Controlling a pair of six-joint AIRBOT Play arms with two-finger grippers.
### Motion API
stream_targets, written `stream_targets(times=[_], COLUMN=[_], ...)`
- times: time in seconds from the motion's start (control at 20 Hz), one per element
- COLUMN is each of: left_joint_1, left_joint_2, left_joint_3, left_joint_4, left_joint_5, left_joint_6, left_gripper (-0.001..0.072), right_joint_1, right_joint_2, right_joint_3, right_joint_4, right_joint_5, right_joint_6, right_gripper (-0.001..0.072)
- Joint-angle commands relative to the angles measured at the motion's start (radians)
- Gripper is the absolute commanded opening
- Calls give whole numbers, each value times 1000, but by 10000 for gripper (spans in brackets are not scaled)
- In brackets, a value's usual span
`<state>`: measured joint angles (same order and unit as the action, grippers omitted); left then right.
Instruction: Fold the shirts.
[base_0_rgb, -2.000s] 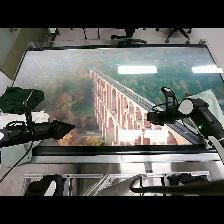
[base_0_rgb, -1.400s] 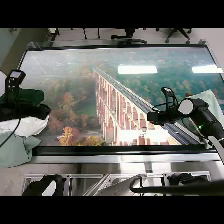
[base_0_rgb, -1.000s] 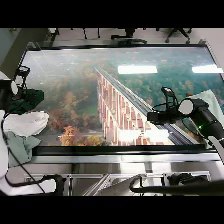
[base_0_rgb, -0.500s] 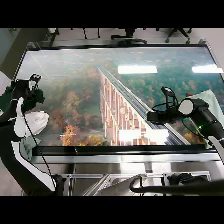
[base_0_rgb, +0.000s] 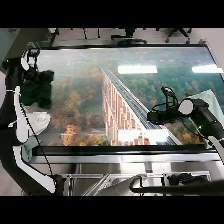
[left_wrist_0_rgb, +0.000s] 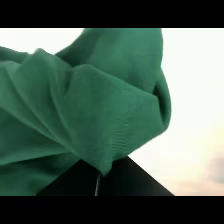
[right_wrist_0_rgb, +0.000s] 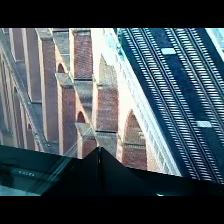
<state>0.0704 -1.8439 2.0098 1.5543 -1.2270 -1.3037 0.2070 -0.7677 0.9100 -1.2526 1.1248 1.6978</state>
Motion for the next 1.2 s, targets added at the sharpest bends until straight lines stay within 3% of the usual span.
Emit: stream_targets(times=[0.0, 0.15, 0.25, 0.4, 0.55, 0.6, 0.65, 0.75, 0.8, 0.85, 1.0, 1.15], left_joint_1=[-172, -352, -480, -620, -660, -650, -628, -555, -507, -464, -332, -288], left_joint_2=[166, 222, 219, 214, 214, 214, 214, 220, 234, 251, 369, 509], left_joint_3=[-1, -1, -5, -123, -243, -250, -230, -143, -107, -95, -256, -658], left_joint_4=[-182, -243, -245, -244, -247, -247, -247, -246, -246, -246, -280, -462], left_joint_5=[-120, -248, -256, -123, -30, -64, -122, -288, -362, -409, -427, -249], left_joint_6=[-17, -78, -126, -166, -225, -225, -243, -253, -250, -250, -248, -194], left_gripper=[12, 12, 12, 12, 27, 387, 649, 674, 674, 674, 674, 675], right_joint_1=[1, 1, 1, 1, 0, 0, 0, -2, -2, -2, -2, -9], right_joint_2=[0, 0, -1, -13, -27, -26, -26, -27, -27, -27, -46, -138], right_joint_3=[0, 0, 0, 0, 1, 13, 35, 110, 142, 166, 173, 173], right_joint_4=[0, 0, 1, 11, 19, 18, 13, -43, -71, -93, -108, -111], right_joint_5=[1, 1, -4, -3, 11, 28, 53, 94, 104, 108, 69, -85], right_joint_6=[0, 0, 1, 3, 3, -12, -50, -78, -78, -79, -116, -130], right_gripper=[23, 23, 23, 23, 23, 24, 24, 63, 248, 369, 367, 367])
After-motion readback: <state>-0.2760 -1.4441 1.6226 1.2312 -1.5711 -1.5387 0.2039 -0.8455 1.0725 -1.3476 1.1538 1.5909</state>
